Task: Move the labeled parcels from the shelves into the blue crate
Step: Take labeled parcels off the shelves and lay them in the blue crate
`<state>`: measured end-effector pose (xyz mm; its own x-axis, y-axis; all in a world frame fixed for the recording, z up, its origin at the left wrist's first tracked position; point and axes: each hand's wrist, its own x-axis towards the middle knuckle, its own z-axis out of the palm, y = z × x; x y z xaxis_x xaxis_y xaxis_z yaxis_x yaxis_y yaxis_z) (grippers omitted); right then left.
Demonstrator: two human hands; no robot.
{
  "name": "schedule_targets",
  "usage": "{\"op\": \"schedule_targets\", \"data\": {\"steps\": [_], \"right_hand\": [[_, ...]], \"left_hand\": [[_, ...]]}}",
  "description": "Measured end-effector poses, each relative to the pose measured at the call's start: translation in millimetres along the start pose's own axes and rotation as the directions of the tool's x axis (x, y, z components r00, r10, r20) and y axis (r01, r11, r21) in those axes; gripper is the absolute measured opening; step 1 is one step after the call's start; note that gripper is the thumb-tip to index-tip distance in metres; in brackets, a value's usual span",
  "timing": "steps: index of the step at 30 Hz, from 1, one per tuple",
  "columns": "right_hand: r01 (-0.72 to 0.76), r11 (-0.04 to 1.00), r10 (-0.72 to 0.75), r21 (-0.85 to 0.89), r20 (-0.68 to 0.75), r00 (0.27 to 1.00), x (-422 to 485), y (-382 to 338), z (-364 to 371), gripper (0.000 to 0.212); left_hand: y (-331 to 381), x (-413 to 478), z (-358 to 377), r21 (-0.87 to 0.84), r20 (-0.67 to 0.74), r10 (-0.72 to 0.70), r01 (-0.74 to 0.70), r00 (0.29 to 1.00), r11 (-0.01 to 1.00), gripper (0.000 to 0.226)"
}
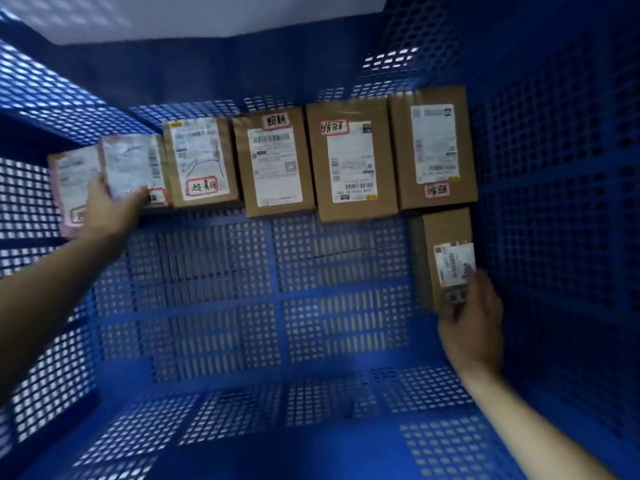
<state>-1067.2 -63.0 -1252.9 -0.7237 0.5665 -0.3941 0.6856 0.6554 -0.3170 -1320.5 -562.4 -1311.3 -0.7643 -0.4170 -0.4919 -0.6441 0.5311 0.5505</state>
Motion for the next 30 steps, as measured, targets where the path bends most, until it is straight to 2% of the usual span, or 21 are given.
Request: {"op": "schedule_targets", "data": {"steps": [2, 4, 6, 11, 14, 16, 21, 24, 28, 30], "right_hand": [[0.118, 0.984, -0.101, -0.133, 0.126, 0.987, -11, -2, 5, 0.073], [0.138, 0.965, -0.064, -0.225, 0.309, 0.949, -15, -5, 7, 0.076], [0.111, 0.957, 0.008, -0.269, 0.405, 0.914, -13, -7, 6, 0.076], [0.139, 0.958, -0.023, -0.25, 0.415, 0.909, -5, -12, 3, 0.078], [0.132, 0.958, -0.016, -0.256, 0.412, 0.911, -6, -13, 2, 0.078], [0.132, 0.958, -0.016, -0.255, 0.413, 0.911, -6, -15, -1, 0.078], [0.118, 0.95, 0.015, -0.288, 0.421, 0.907, -11, -43, -24, 0.08], [0.18, 0.946, -0.069, -0.268, 0.376, 0.924, -21, -78, -53, 0.08], [0.239, 0.949, -0.155, -0.204, 0.358, 0.921, -43, -141, -116, 0.079], [0.249, 0.954, -0.181, -0.164, 0.347, 0.92, -60, -178, -157, 0.073]], "left_hand": [[41, -46, 4, 0.007, 0.048, -0.035, 0.035, 0.998, 0.999, 0.056], [38, -56, 4, 0.008, 0.105, -0.044, 0.043, 0.994, 0.999, 0.051], [34, -54, 3, -0.003, 0.149, -0.07, 0.071, 0.986, 0.997, 0.047], [53, -23, 10, 0.023, 0.188, -0.096, 0.093, 0.977, 0.995, 0.043], [69, -6, 15, 0.088, 0.147, -0.174, 0.162, 0.974, 0.983, 0.048], [71, -6, 14, 0.13, 0.135, -0.175, 0.158, 0.975, 0.979, 0.048], [76, -47, 7, 0.21, 0.079, -0.018, 0.001, 0.997, 0.978, 0.046], [94, -100, -4, 0.245, 0.18, 0.097, -0.14, 0.979, 0.959, 0.04], [130, -187, -29, 0.313, 0.322, 0.196, -0.3, 0.926, 0.901, 0.067], [160, -233, -52, 0.334, 0.368, 0.249, -0.377, 0.896, 0.864, 0.07]]}}
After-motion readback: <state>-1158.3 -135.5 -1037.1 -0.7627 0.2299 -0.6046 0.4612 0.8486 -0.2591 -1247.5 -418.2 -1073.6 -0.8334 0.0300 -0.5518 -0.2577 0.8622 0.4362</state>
